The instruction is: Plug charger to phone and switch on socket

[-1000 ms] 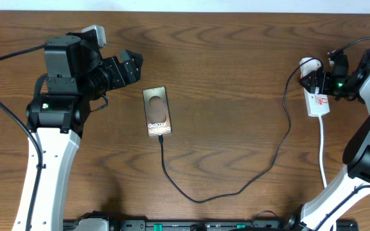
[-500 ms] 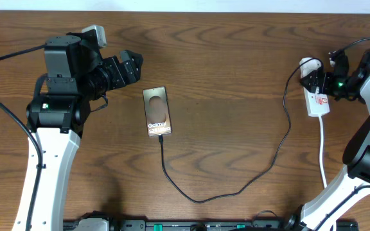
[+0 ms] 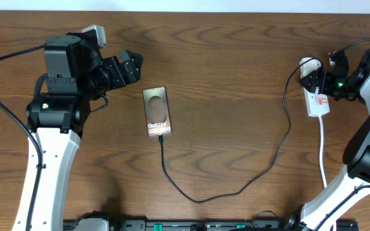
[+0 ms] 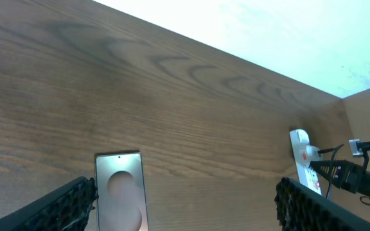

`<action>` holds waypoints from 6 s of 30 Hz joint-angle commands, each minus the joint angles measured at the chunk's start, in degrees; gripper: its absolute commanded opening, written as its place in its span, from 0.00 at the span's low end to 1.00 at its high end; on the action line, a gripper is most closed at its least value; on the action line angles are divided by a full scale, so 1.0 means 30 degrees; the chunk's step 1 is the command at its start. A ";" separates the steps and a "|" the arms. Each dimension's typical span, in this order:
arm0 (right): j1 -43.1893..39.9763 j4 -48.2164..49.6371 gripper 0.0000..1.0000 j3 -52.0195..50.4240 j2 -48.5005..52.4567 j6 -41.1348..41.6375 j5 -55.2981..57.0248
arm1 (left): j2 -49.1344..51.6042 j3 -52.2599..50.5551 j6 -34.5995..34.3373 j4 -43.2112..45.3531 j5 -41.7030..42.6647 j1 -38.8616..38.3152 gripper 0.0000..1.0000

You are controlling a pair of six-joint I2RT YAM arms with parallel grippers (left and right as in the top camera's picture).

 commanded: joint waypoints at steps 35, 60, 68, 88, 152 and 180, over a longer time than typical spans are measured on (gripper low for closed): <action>0.1122 -0.1224 0.95 0.2047 0.1056 0.1836 0.1399 | -0.0124 -0.0036 0.0117 -0.0051 -0.0240 0.0095 0.91; 0.1341 -0.1428 0.96 0.2317 0.1035 0.1960 0.2346 | -0.0124 -0.0036 0.0117 -0.0386 -0.0240 0.0095 0.91; 0.0976 -0.2266 0.96 0.3242 0.1035 0.1603 0.2426 | -0.0124 -0.0036 0.0124 -0.0379 -0.0240 0.0095 0.91; 0.1931 -0.1224 0.96 0.1690 0.1049 0.2164 0.1698 | -0.0124 -0.0036 0.0124 -0.0401 -0.0240 0.0095 0.91; 0.1916 -0.2135 0.96 0.2586 0.1056 0.2200 0.1311 | -0.0124 -0.0036 0.0124 -0.0532 -0.0240 0.0095 0.91; 0.1260 -0.0998 0.94 0.0160 0.0998 0.2776 0.1800 | -0.0124 -0.0036 0.0117 -0.0539 -0.0233 0.0095 0.91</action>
